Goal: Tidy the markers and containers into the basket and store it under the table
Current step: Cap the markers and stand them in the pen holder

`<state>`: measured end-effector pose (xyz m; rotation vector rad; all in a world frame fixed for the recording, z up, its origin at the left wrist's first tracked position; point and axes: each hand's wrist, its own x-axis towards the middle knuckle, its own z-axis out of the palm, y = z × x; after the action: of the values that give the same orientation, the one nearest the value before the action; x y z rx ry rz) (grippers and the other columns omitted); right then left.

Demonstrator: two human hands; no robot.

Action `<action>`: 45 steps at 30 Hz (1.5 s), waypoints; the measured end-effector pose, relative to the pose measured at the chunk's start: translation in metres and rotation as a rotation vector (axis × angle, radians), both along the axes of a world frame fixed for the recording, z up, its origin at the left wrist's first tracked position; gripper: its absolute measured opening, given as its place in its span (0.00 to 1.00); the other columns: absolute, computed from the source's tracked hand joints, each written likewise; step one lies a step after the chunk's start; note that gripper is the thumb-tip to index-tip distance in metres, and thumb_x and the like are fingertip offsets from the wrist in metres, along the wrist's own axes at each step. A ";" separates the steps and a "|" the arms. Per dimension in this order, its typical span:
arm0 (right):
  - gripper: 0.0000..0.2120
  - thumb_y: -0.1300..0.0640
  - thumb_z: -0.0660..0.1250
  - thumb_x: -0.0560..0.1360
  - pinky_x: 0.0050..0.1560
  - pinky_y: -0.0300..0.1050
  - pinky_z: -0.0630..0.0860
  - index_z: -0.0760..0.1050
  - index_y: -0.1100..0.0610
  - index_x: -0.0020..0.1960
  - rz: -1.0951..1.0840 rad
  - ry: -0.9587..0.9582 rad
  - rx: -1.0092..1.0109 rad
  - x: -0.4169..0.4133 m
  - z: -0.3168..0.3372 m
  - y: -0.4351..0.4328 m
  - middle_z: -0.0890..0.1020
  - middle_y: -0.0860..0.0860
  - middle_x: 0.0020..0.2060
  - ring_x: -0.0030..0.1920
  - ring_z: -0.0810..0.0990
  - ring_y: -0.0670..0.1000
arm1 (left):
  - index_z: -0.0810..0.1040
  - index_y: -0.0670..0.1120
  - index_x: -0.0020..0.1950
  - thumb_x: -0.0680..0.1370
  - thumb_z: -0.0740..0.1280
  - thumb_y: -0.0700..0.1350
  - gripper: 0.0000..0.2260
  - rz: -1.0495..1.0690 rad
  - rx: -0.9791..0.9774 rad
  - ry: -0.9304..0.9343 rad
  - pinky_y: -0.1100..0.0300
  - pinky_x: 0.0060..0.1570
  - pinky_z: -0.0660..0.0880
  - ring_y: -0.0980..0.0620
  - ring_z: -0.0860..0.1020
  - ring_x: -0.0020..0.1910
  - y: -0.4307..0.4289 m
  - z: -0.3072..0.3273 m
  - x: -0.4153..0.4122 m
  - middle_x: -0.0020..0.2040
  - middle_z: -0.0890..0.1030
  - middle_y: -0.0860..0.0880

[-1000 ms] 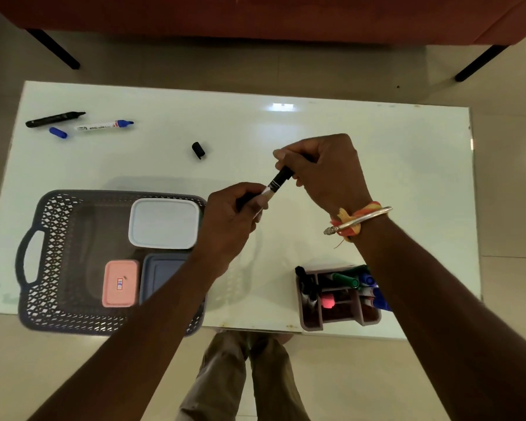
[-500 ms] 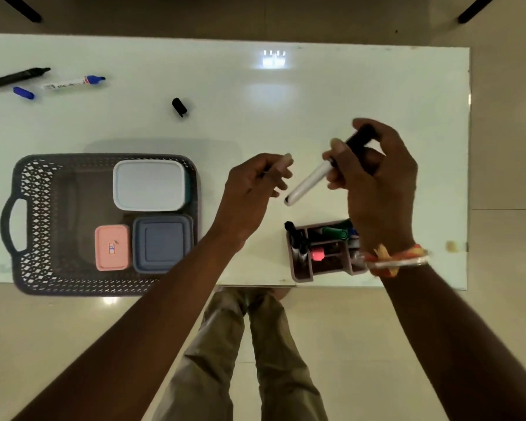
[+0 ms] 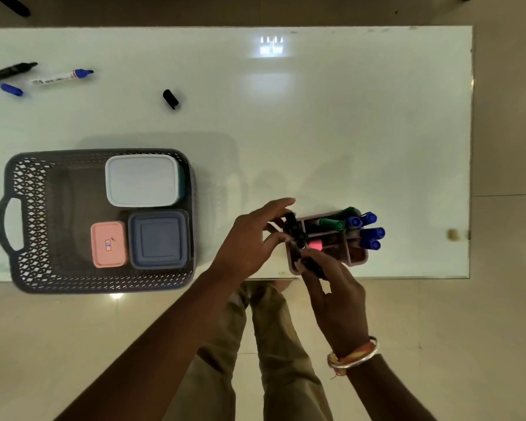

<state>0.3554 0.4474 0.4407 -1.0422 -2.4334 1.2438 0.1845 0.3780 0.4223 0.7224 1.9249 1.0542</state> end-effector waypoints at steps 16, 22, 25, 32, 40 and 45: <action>0.27 0.52 0.75 0.72 0.45 0.39 0.83 0.72 0.53 0.69 -0.001 -0.174 -0.099 -0.021 0.005 0.016 0.83 0.49 0.54 0.44 0.83 0.43 | 0.74 0.48 0.71 0.77 0.70 0.42 0.22 -0.274 -0.063 0.321 0.71 0.52 0.67 0.50 0.81 0.53 -0.005 -0.010 0.016 0.56 0.84 0.48; 0.31 0.48 0.75 0.71 0.43 0.39 0.82 0.70 0.52 0.71 0.001 -0.200 -0.114 -0.021 0.006 0.017 0.82 0.49 0.57 0.44 0.82 0.44 | 0.76 0.48 0.68 0.74 0.74 0.41 0.23 -0.223 -0.039 0.349 0.70 0.53 0.70 0.55 0.76 0.55 -0.002 -0.005 0.010 0.59 0.81 0.49; 0.33 0.50 0.77 0.69 0.42 0.31 0.80 0.69 0.51 0.71 0.015 -0.204 -0.132 -0.016 0.005 0.019 0.81 0.50 0.59 0.45 0.82 0.43 | 0.72 0.50 0.72 0.74 0.74 0.42 0.27 -0.190 -0.068 0.244 0.74 0.54 0.72 0.57 0.77 0.52 -0.001 -0.006 0.005 0.63 0.78 0.51; 0.33 0.51 0.78 0.68 0.43 0.28 0.78 0.70 0.52 0.70 0.068 -0.252 -0.150 -0.013 0.003 0.027 0.80 0.51 0.60 0.44 0.82 0.43 | 0.72 0.51 0.71 0.73 0.76 0.38 0.29 -0.102 -0.031 0.113 0.58 0.55 0.79 0.56 0.79 0.51 -0.016 -0.008 -0.010 0.58 0.79 0.55; 0.18 0.44 0.69 0.73 0.35 0.34 0.76 0.76 0.57 0.54 -0.034 0.048 0.047 -0.052 0.045 0.027 0.81 0.49 0.40 0.36 0.79 0.43 | 0.77 0.50 0.65 0.76 0.72 0.38 0.18 0.172 0.036 0.085 0.65 0.50 0.79 0.53 0.82 0.48 -0.036 0.003 -0.052 0.54 0.82 0.56; 0.07 0.51 0.68 0.76 0.36 0.36 0.75 0.79 0.54 0.43 0.086 0.155 -0.007 -0.139 0.056 0.028 0.80 0.45 0.34 0.35 0.79 0.43 | 0.82 0.47 0.58 0.77 0.71 0.39 0.10 0.314 0.085 0.218 0.68 0.46 0.78 0.55 0.83 0.45 -0.035 0.016 -0.118 0.51 0.84 0.53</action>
<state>0.2167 0.4750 0.4964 -0.8174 -2.3791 1.3090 0.0668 0.3432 0.4388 0.6145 2.2443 1.2986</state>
